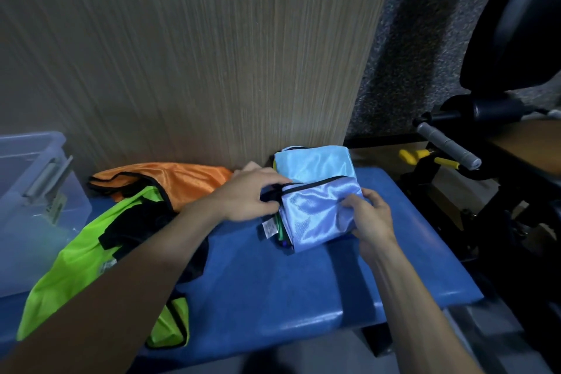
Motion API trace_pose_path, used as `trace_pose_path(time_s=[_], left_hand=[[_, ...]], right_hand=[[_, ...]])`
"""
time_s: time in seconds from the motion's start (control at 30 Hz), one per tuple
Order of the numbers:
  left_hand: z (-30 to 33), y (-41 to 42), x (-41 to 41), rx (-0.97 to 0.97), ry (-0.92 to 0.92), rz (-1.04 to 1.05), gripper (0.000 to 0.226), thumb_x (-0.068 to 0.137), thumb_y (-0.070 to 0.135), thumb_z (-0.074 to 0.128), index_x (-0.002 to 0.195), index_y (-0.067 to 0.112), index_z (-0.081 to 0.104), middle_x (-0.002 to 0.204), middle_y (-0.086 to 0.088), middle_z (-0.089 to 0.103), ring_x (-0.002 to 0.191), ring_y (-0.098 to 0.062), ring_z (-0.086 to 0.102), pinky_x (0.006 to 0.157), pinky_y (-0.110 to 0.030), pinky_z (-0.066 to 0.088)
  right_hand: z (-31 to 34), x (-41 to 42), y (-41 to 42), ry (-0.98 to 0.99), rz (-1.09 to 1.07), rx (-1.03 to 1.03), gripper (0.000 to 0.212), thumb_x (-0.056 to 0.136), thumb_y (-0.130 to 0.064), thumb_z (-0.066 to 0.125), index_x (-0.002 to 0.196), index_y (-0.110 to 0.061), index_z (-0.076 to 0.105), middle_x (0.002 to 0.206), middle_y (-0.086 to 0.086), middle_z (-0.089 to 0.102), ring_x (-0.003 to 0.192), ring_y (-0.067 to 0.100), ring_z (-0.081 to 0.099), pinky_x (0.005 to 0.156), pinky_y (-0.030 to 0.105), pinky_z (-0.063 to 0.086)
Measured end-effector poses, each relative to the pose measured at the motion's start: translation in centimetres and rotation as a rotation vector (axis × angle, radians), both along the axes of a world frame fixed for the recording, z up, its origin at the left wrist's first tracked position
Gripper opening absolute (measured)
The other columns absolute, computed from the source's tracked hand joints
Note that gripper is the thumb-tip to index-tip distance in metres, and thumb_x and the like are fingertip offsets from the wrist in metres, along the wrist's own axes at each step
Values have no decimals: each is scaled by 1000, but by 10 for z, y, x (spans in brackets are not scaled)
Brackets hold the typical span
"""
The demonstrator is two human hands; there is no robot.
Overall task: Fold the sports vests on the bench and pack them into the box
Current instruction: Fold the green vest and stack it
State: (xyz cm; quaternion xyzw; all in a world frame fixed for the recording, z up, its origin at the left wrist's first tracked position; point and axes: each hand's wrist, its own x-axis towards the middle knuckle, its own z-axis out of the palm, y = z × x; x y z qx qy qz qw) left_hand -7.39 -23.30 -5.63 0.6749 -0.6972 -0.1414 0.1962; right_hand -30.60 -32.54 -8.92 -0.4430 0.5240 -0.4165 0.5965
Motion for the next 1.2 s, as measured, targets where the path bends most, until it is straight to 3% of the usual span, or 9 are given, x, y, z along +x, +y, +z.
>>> trace_pose_path(time_s=[0.17,0.27,0.33,0.4,0.47,0.6,0.77,1.0,1.2], left_hand=[[1,-6,-4,-157,-154,77,17,93,30,66,110,35,69,99,17,64,108,-13,43,95,-46,36],[3,-9,-8,-137,-156,77,7,94,29,65,101,30,68,96,14,67,104,-16,49,94,-45,42],[9,-12,-11,-152,-182,86,7,94,28,64,100,28,69,94,12,70,99,-20,56,88,-39,45],[14,-14,-14,-169,-231,111,9,94,28,63,100,28,70,94,10,72,96,-20,63,77,-33,43],[19,-16,-16,-179,-267,144,9,93,33,64,99,29,69,92,10,72,92,-19,65,69,-29,38],[31,-16,-24,-159,-213,218,17,85,44,75,83,29,67,73,14,66,76,-10,63,64,-26,40],[33,-15,-37,6,221,358,10,83,25,82,75,20,77,68,9,73,68,-7,69,64,-19,54],[4,-13,-56,0,817,595,11,83,4,81,83,8,72,85,-11,72,71,-18,71,58,-32,61],[-14,-7,-66,-140,341,570,26,82,9,71,60,13,59,57,-2,64,53,-18,57,56,-30,51]], right_hand=[[2,7,2,60,-30,-89,23,87,-11,61,109,-16,59,105,8,70,84,22,63,73,34,50],[-3,11,8,592,-69,-445,48,84,-21,71,128,-19,51,129,9,54,110,30,52,90,44,44],[1,11,12,879,-161,-782,49,80,-25,75,122,-17,53,121,10,51,109,35,48,85,48,41],[14,16,23,765,-2,-864,29,85,-33,72,104,-19,54,96,3,60,94,30,57,73,40,42],[20,29,39,656,247,-735,36,85,-54,66,95,-24,49,81,-7,62,82,20,61,66,36,44],[8,50,54,775,319,-713,43,84,-56,64,95,-21,41,98,0,63,90,28,59,67,39,44],[5,47,40,635,247,-628,25,92,-26,62,75,-20,45,65,-4,58,70,26,58,60,36,38],[6,43,30,472,265,-562,24,91,-18,67,73,-26,54,63,-9,63,60,11,56,60,29,39],[16,45,27,370,238,-436,17,87,-19,75,73,-16,67,70,-1,73,72,17,70,72,29,54]])
